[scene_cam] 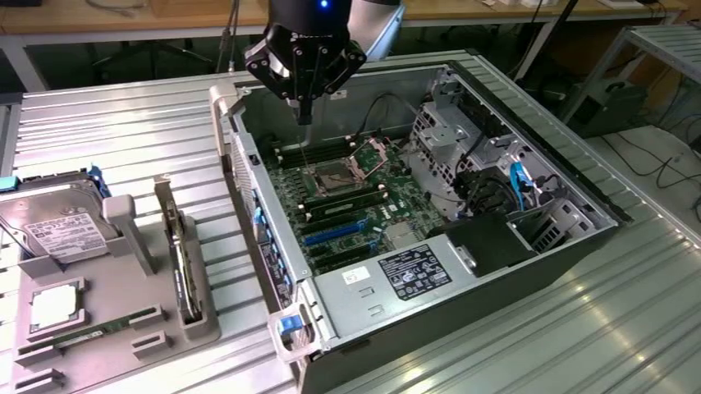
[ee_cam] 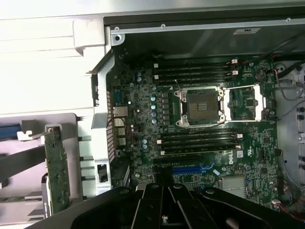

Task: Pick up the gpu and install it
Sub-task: 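Reach for the gpu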

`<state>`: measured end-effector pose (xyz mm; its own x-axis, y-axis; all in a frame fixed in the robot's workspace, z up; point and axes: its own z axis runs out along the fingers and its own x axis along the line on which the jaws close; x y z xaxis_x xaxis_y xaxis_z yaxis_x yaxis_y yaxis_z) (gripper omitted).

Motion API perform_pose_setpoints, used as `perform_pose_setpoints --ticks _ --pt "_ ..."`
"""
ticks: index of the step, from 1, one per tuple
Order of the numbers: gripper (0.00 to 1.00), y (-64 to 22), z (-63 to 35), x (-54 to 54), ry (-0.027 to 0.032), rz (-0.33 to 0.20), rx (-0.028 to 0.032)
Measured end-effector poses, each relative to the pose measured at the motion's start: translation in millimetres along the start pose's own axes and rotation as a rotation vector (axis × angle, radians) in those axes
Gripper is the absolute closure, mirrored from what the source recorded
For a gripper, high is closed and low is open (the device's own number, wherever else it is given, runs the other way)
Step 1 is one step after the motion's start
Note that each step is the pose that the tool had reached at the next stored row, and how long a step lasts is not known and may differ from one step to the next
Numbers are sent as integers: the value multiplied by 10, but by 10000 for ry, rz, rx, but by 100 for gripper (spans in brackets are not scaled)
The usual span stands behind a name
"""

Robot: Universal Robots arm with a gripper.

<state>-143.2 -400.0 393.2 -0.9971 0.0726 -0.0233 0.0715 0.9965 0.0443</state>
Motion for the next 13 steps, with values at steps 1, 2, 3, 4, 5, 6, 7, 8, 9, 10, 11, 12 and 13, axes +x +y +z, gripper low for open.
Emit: perform_pose_setpoints --ticks 1,2,3,4,5,6,7,8,9,10,11,12,13 --pt "89 0 -1 0 1 -1 1" --pt "89 0 0 1 0 0 1" --pt "89 0 0 1 1 -1 1" --pt "89 0 0 1 0 -1 0" --pt "89 0 0 1 0 -1 0" --pt "89 0 0 5 0 0 0" --pt "89 -1 0 11 -1 0 -1" --pt "89 -2 0 20 0 -1 0" --pt "89 -2 1 26 -1 -2 0" --pt "89 -2 2 33 2 -2 1" --pt "89 -3 3 38 7 -5 1" --pt "89 -3 4 39 7 -7 1" --pt "89 -3 4 40 11 -8 3"
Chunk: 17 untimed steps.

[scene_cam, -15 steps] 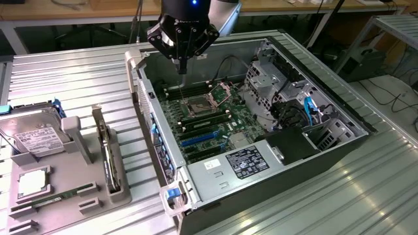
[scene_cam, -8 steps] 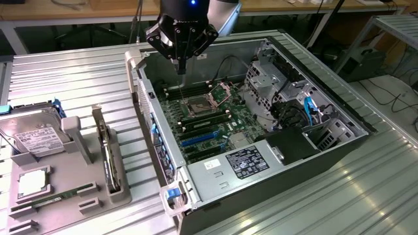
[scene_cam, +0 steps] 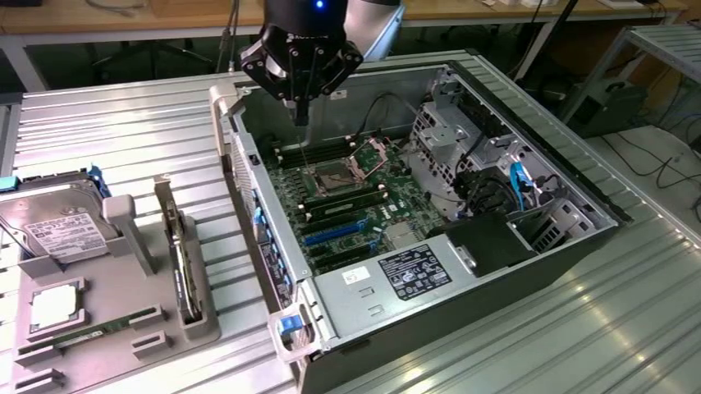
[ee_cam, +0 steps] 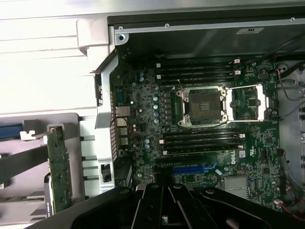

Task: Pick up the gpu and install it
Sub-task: 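Reach for the gpu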

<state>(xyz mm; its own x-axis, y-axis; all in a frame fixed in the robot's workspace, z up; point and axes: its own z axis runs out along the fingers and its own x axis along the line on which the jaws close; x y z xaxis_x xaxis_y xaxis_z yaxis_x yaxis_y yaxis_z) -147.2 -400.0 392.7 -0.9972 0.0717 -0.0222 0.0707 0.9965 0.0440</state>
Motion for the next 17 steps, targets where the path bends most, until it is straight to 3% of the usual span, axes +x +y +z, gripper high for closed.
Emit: perform_pose_setpoints --ticks 1,3,6,17 --pt "89 0 3 1 16 1 0" --pt "89 -1 9 2 122 7 10" --pt "89 -1 11 4 186 10 17" --pt "89 -40 8 207 199 10 12"
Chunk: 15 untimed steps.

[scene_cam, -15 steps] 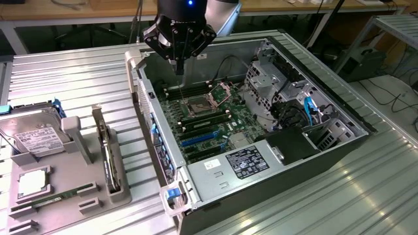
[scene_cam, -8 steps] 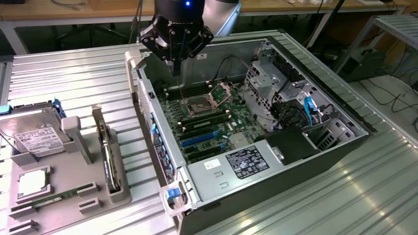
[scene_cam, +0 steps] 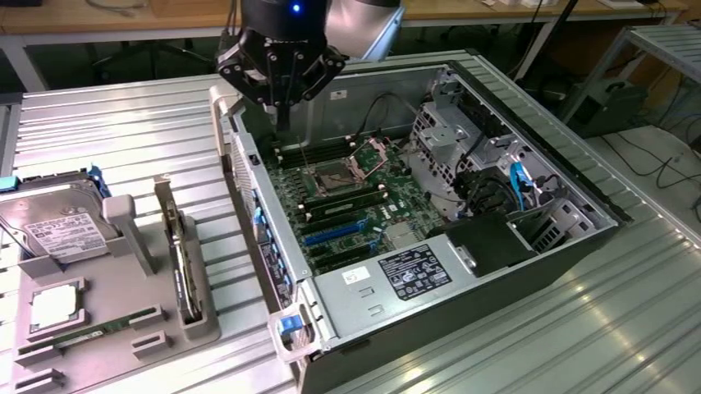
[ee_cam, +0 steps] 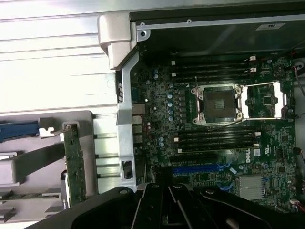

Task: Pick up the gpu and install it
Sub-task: 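Reach for the gpu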

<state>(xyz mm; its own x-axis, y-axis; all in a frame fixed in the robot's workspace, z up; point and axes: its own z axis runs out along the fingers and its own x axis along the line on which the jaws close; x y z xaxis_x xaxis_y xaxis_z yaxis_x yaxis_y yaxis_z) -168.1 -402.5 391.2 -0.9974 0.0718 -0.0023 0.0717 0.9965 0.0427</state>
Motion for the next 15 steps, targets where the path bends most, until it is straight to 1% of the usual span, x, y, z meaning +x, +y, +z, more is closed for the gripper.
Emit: perform_pose_setpoints --ticks 9,15 --pt "89 -14 4 116 27 0 1" --pt "89 -34 8 232 45 2 2"
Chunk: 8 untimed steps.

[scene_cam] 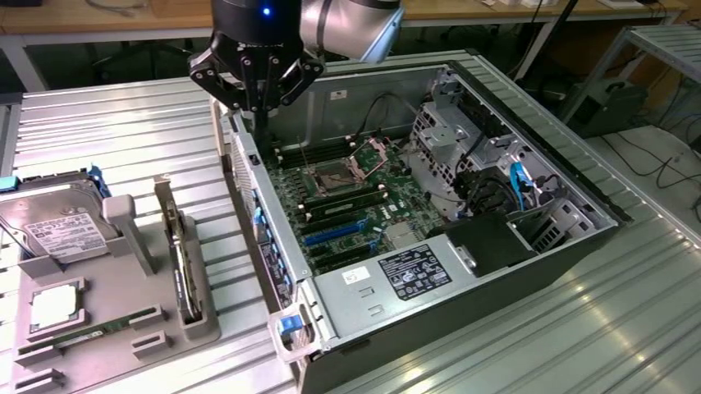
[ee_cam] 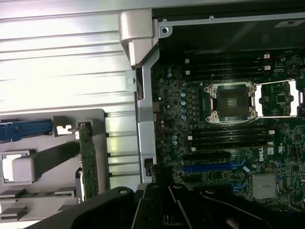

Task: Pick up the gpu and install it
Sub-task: 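Reach for the gpu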

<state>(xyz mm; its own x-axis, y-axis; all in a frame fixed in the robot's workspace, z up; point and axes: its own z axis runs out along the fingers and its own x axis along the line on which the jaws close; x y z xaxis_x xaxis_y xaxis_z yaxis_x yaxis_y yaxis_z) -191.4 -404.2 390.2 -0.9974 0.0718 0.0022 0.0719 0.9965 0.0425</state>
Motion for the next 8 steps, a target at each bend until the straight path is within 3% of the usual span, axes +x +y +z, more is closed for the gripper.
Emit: perform_pose_setpoints --ticks 8 --pt "89 -21 6 119 42 -1 4"
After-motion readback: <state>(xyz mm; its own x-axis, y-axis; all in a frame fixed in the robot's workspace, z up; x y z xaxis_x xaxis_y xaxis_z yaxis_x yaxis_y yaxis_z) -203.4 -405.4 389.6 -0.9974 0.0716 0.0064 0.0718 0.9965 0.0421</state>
